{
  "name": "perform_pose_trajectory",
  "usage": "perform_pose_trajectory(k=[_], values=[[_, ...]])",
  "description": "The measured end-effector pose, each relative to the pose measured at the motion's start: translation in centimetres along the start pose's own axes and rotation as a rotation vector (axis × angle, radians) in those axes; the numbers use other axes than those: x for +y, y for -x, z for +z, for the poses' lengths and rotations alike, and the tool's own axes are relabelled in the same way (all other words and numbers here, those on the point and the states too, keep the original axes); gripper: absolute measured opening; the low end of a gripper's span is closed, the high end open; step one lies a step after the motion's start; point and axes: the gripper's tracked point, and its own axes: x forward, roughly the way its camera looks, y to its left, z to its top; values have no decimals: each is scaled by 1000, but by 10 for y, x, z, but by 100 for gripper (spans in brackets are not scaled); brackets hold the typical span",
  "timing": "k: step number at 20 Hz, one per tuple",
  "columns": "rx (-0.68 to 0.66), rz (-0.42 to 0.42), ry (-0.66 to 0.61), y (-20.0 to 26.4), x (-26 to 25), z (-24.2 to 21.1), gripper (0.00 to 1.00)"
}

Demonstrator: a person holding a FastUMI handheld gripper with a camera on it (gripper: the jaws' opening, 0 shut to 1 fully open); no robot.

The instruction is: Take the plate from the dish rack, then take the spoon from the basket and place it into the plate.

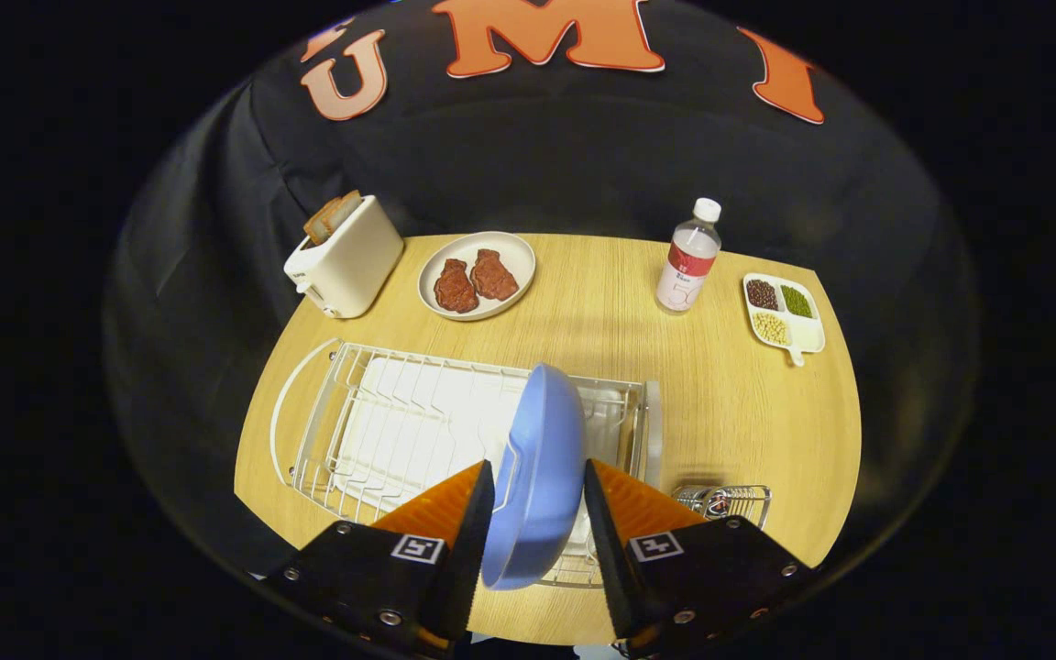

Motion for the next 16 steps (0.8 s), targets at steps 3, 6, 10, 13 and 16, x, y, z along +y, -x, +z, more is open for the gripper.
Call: perform_pose_trajectory(k=[3,6,10,13,16], values=[[101,-36,-6,-19,-3,-9,49],[168,-86,-29,-33,-7,-20,41],[176,-143,-70,-23,-19,-20,33],[131,-162,-136,-11,-27,-10,30],[153,-163,-160,0,-28,-17,30]])
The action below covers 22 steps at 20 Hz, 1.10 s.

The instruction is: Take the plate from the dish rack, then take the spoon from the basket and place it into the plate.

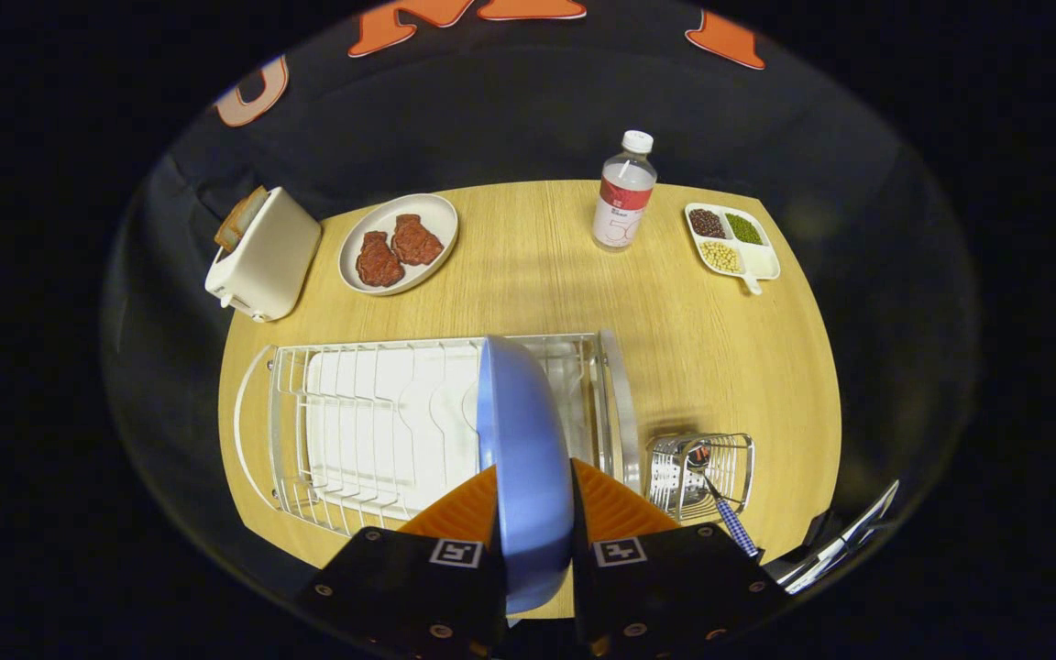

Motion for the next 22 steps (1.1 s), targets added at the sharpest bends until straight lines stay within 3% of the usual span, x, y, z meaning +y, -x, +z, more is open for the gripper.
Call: perform_pose_trajectory(k=[8,14,18,22], values=[[-71,-75,43,18,0,1,30],[-101,43,-33,47,-1,-4,24],[-119,198,-87,70,-3,-31,23],[-119,297,-150,83,-19,-68,23]])
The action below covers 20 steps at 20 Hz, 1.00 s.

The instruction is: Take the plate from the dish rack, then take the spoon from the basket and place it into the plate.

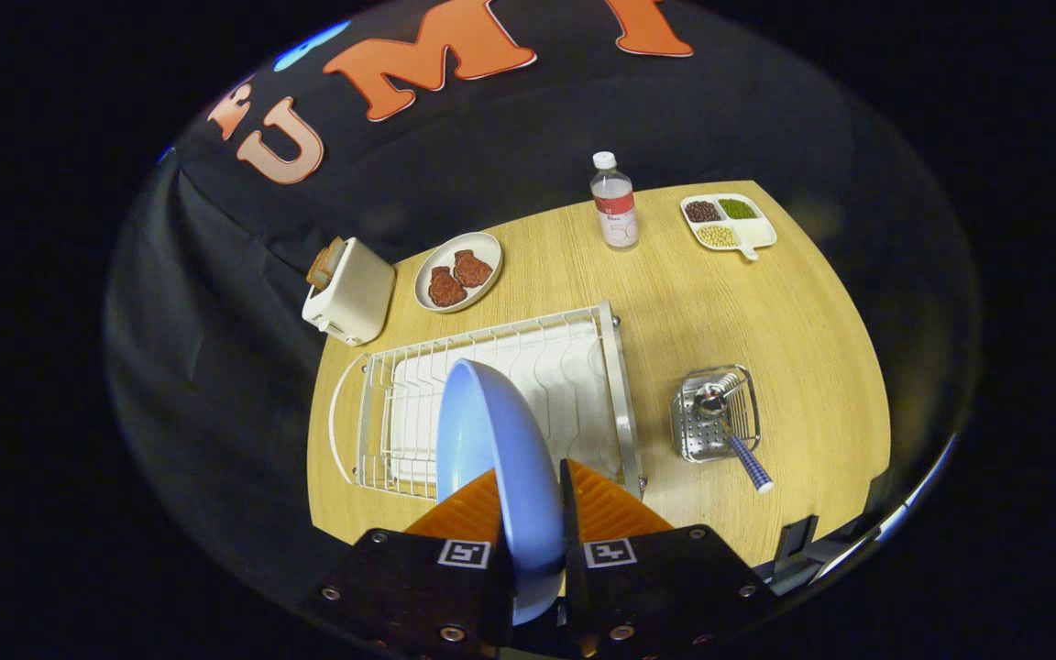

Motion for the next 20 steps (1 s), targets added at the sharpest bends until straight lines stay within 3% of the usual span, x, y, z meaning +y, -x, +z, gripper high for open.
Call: perform_pose_trajectory(k=[9,20], values=[[-28,171,-41,11,-27,-79,23],[5,283,-140,-51,-43,-160,23]])
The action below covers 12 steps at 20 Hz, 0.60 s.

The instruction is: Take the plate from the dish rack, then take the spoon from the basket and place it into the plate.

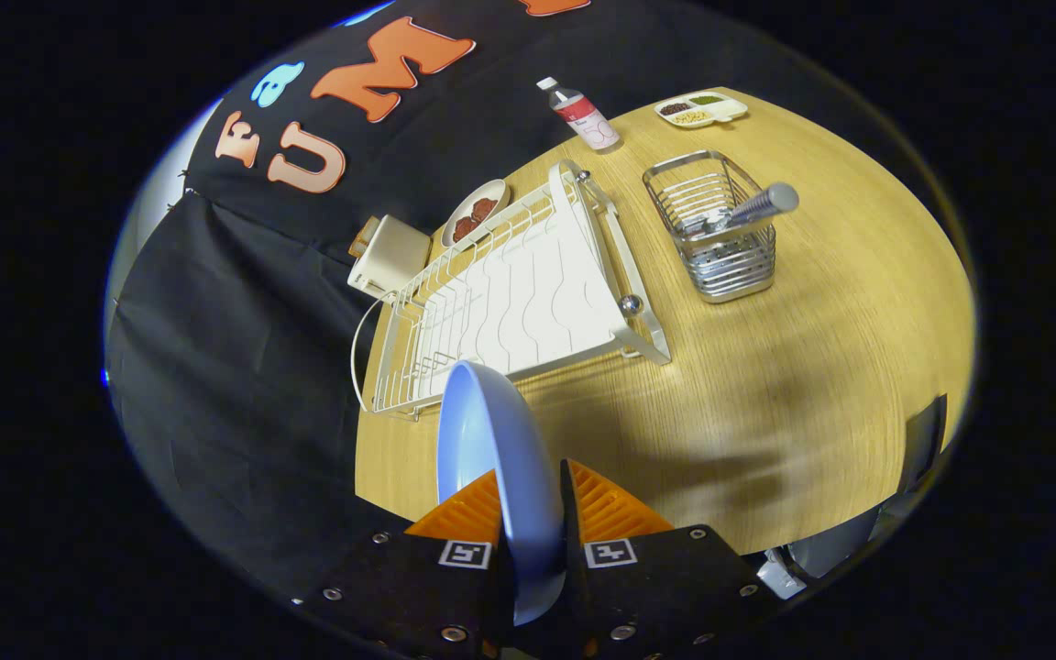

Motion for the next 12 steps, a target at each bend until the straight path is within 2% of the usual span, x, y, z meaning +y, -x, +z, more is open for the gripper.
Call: perform_pose_trajectory(k=[7,12], values=[[-19,24,-39,-28,-20,-15,23],[-49,4,-45,-47,-33,-22,23]])
